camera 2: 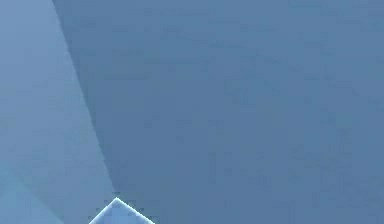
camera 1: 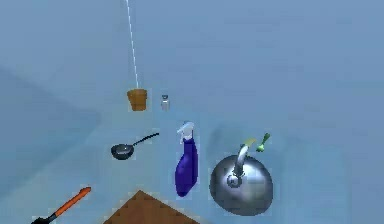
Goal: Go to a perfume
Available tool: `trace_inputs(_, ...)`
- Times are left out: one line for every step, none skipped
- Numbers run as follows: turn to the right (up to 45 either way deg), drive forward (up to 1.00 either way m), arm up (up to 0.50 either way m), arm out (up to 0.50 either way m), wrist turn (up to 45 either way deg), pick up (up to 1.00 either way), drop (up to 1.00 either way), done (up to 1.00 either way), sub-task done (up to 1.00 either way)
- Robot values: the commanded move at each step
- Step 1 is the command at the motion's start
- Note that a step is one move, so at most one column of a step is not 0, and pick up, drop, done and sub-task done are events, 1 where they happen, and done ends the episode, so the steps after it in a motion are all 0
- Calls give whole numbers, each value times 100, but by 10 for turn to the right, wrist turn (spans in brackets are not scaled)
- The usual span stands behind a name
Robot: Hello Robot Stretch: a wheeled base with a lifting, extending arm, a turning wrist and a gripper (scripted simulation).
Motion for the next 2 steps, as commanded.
trace_inputs(0,80,0,0,0,0,0,0,0)
trace_inputs(0,0,0,0,0,0,0,100,0)
